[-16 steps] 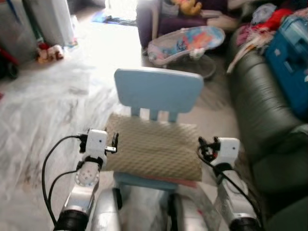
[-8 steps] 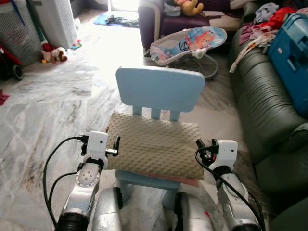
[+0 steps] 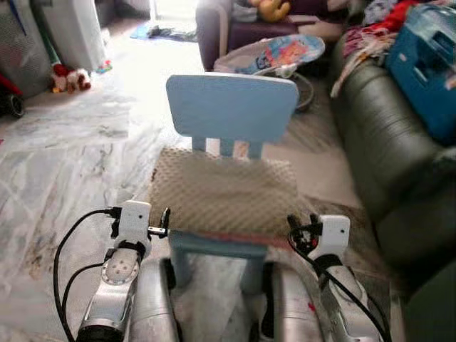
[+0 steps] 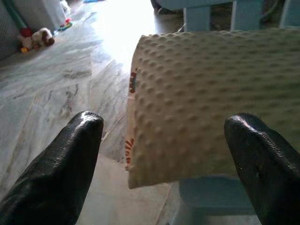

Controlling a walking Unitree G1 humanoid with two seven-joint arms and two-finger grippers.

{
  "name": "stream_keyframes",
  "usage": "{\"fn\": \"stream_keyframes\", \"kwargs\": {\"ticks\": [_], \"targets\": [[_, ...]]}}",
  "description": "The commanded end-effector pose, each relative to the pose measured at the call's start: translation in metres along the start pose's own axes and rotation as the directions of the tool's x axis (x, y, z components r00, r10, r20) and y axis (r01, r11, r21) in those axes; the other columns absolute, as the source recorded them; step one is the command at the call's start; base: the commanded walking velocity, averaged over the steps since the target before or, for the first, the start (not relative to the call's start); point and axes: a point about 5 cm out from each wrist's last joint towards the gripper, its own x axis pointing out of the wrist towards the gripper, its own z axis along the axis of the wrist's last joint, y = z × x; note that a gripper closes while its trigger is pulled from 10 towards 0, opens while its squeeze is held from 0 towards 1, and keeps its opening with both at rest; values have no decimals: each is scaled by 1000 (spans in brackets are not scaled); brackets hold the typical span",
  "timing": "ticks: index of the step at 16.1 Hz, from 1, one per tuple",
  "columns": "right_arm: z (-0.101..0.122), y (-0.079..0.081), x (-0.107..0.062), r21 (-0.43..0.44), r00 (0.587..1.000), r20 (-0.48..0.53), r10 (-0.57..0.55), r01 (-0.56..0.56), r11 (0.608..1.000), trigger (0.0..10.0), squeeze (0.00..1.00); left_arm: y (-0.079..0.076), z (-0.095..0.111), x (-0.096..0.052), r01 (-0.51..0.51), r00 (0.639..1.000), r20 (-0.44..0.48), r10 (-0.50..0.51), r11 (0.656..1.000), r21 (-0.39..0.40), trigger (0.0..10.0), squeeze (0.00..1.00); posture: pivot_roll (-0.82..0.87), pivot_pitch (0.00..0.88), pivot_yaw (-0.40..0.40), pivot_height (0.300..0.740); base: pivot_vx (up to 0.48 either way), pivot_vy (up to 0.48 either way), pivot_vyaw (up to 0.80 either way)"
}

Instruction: Move the pillow to the sofa

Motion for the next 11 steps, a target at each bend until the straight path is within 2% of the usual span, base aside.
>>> {"fn": "stream_keyframes", "kwargs": {"ticks": [1,7,11], "targets": [[9,1,3,3,999,32,6,-6,1000,10000,0,3,11,6,-1,999,34,1,1000,3,10000,0,-28,0,-28,526,0,0,0],[10,0,9,17,1000,25,6,-6,1000,10000,0,9,15,11,-16,999,42,16,1000,8,10000,0,-20,0,-29,526,0,0,0],[10,-1,11,8,1000,19,9,-9,1000,10000,0,7,15,13,-16,999,46,16,1000,-3,10000,0,-24,0,-37,526,274,0,0]]}}
